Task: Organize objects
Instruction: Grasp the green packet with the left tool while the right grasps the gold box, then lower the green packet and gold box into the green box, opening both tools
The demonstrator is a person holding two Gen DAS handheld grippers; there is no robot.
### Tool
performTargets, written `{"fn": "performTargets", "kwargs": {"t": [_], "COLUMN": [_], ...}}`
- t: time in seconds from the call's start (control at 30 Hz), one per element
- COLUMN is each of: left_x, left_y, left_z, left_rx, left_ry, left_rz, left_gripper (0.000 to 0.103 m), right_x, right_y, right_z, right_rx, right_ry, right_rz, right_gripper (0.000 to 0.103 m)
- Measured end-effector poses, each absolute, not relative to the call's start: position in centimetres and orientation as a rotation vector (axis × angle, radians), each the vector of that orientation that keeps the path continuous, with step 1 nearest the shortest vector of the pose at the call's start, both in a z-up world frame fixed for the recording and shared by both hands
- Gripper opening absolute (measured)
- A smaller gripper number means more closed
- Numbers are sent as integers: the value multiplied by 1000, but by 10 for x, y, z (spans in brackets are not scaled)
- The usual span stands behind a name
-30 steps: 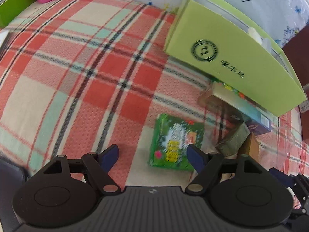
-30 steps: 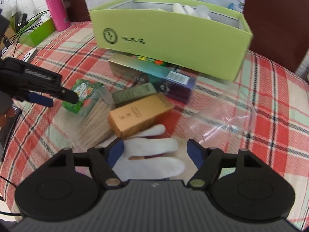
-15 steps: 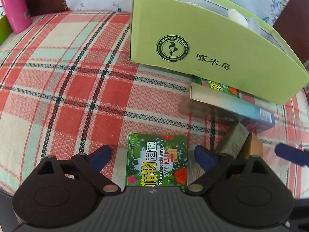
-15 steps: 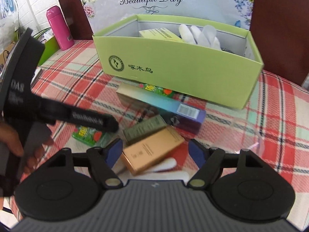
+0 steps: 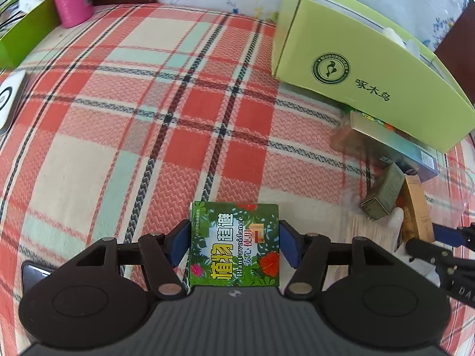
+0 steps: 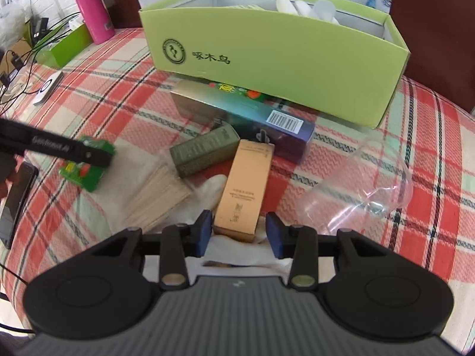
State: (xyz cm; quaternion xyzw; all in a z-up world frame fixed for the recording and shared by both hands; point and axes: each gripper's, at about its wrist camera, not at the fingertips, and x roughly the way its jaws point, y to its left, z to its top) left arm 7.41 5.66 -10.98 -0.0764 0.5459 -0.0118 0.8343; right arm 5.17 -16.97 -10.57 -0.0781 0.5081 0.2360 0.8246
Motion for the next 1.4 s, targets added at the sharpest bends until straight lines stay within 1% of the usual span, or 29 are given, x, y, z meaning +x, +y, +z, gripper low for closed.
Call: {"fn": "performTargets", "kwargs": {"t": [0.03, 0.07, 0.13, 0.2, 0.23, 0.27, 0.43, 0.67, 0.97, 1.4], "left_x": [74, 75, 78, 77, 75, 74, 67, 61, 67, 95], "left_y": [55, 53, 51, 46, 45, 47, 55, 38, 13, -9], "left_z": [-110, -110, -113, -114, -115, -115, -102, -62, -8, 38], "left_rx": [-160, -152, -129, -100, -88, -81, -211, -262, -289, -310], "left_ry": [1158, 1161, 1165, 1161, 1158, 1157, 1180, 1088, 953, 836], "left_rz": [-18, -14, -17, -22, -25, -23, -58, -148, -258, -333], "left_gripper": [66, 68, 72, 72, 71, 64, 63, 63, 64, 64], "right_x": [53, 55, 60, 67, 69, 71, 59, 40, 31, 58], "right_y": [-168, -165, -158, -152, -150, -150, -161, -177, -180, -195], "right_z": [-105, -103, -102, -103, -105, -107, -97, -69, -34, 26], "right_rx": [-166, -171, -185, -199, -202, -199, -152, -93, -87, -40], "right_ry": [1074, 1062, 1043, 1040, 1045, 1060, 1056, 997, 887, 697], "right_rz": [495, 488, 486, 481, 477, 479, 497, 512, 531, 495], "right_gripper": [42, 48, 53, 53, 51, 39, 32, 31, 31, 31]}}
